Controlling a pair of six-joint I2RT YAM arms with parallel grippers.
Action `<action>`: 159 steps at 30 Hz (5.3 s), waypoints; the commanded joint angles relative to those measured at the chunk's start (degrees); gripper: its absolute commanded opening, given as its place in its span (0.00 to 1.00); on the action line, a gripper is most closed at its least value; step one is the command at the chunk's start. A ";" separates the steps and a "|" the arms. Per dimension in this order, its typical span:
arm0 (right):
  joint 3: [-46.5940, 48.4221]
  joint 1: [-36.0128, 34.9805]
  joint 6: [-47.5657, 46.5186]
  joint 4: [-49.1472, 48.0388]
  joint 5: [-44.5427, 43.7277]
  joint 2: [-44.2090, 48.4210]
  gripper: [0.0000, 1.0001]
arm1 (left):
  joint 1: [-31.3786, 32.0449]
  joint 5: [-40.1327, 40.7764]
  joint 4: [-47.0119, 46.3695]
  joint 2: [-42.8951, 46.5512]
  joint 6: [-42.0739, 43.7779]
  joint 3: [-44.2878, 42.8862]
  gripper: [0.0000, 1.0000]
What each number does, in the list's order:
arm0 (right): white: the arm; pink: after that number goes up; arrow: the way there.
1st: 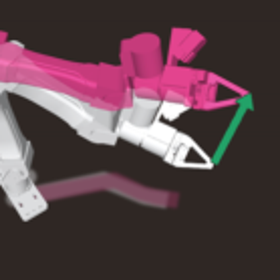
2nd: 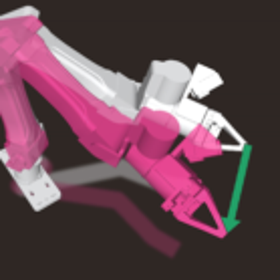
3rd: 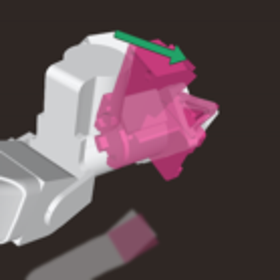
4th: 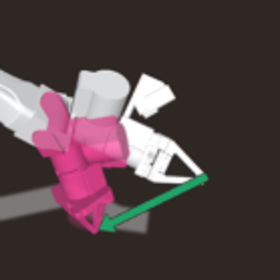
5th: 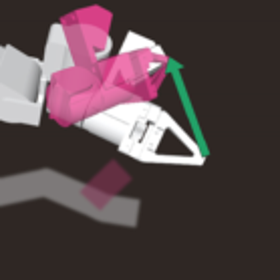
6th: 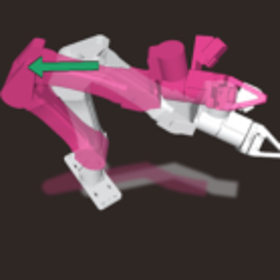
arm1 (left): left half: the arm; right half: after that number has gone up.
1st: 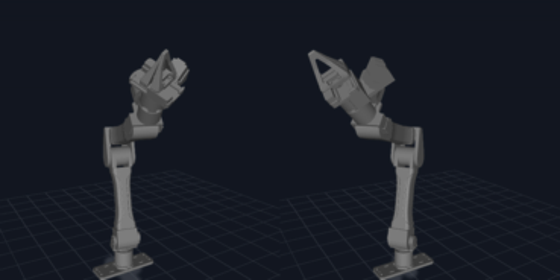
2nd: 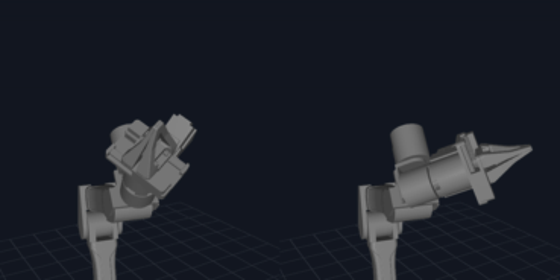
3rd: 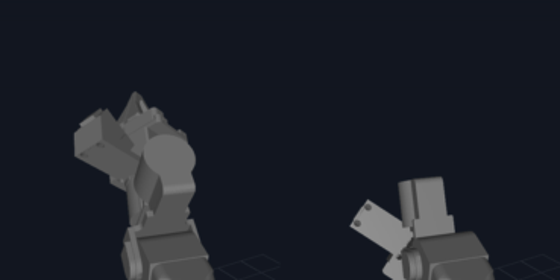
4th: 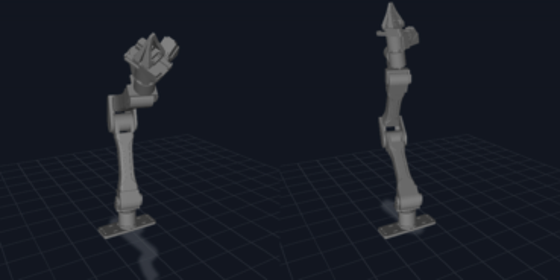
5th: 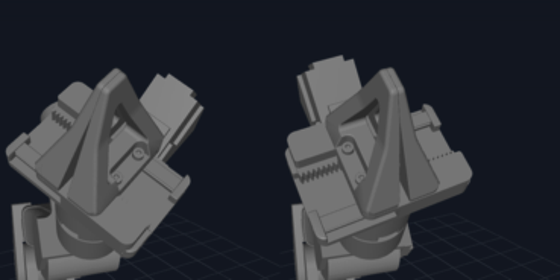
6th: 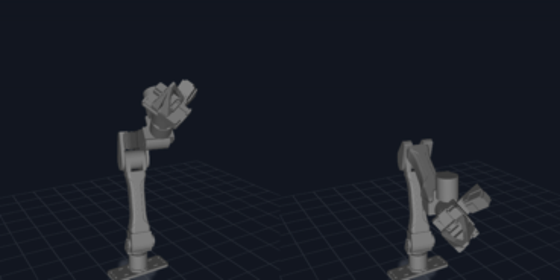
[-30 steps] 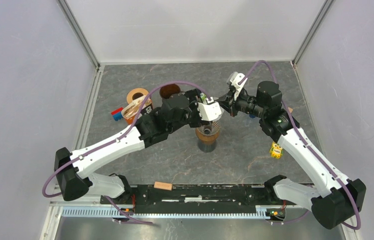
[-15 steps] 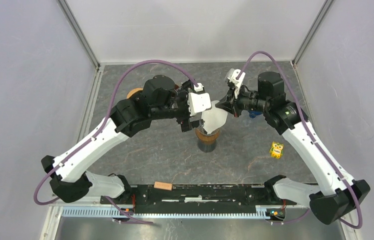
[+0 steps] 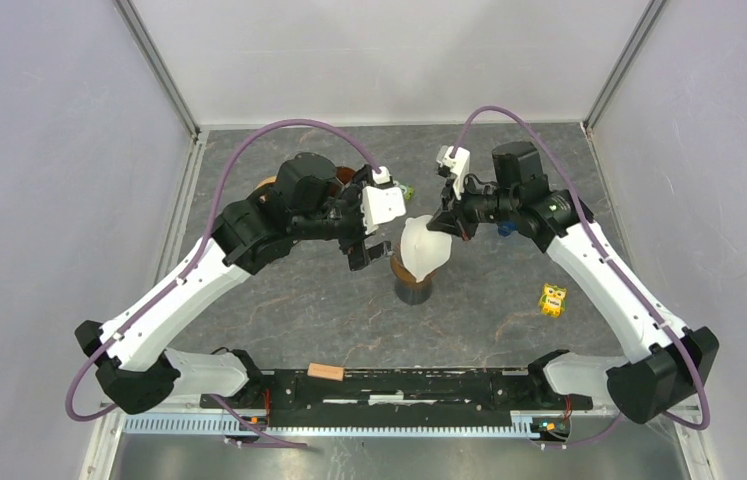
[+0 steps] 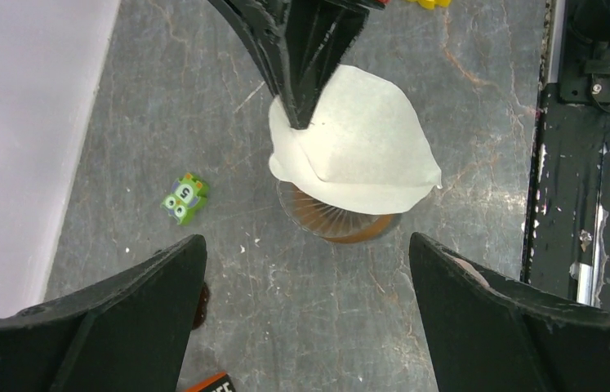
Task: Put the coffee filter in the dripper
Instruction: Place the coffee filter in the coffee dripper.
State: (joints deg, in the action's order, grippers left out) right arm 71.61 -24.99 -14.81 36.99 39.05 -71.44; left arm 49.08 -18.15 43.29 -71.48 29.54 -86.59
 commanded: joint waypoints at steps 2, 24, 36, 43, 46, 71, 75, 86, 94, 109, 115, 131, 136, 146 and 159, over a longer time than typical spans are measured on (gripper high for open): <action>4.28 0.18 0.53 0.69 -0.20 -2.84 0.00 | -0.31 1.72 -5.26 0.73 -4.60 2.61 1.00; 3.69 -2.42 -0.56 0.12 -6.71 -5.74 0.32 | -0.22 21.20 -27.24 -5.11 -19.81 14.79 1.00; -0.43 -2.70 -0.40 -2.29 -11.99 -2.54 0.68 | -0.21 21.16 -28.66 -5.52 -20.66 17.56 1.00; -2.21 -2.77 0.30 -3.42 -13.20 -1.96 0.74 | -0.21 20.46 -29.40 -5.91 -21.02 18.74 1.00; -3.06 -2.79 0.48 -3.88 -13.14 -1.78 0.75 | -0.21 20.30 -29.73 -6.05 -21.10 19.06 1.00; -7.27 -2.82 2.13 -6.80 -13.31 -2.17 0.79 | -0.22 19.23 -32.57 -6.64 -20.83 22.44 1.00; -5.74 -2.89 2.24 -6.10 -13.10 -3.04 0.80 | -0.26 19.12 -32.16 -6.22 -20.57 21.45 1.00; -2.50 -5.64 2.53 -3.37 -19.33 -6.44 0.81 | -0.21 16.22 -28.79 -4.57 -18.23 18.07 1.00; -0.71 -6.91 2.33 -2.00 -22.17 -8.41 0.81 | -0.24 16.55 -28.92 -4.07 -16.31 19.34 1.00; -0.25 -8.30 2.24 -1.84 -24.89 -10.90 0.81 | -0.21 20.90 -32.34 -5.79 -18.74 20.91 1.00; -0.12 -8.62 2.13 -1.75 -24.96 -11.58 0.81 | -0.22 20.99 -32.63 -6.49 -18.18 22.36 1.00; -1.09 -9.44 1.58 -2.19 -26.67 -12.77 0.81 | -0.21 20.86 -34.06 -5.25 -16.29 24.56 1.00; -1.55 -9.50 1.36 -2.36 -27.03 -12.37 0.80 | -0.22 20.22 -34.05 -5.62 -16.09 23.86 1.00; -4.35 -9.87 1.19 -3.58 -27.18 -11.50 0.81 | -0.21 19.56 -33.71 -6.29 -15.55 21.75 1.00; 1.45 -9.80 0.66 -2.10 -26.36 -10.01 0.87 | -0.26 20.95 -32.45 -4.91 -13.65 20.90 1.00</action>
State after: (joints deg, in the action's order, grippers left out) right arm 69.34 -34.50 -13.32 35.16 12.78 -83.99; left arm 48.93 2.48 12.05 -77.97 12.97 -63.00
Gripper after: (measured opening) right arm 0.861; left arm 0.993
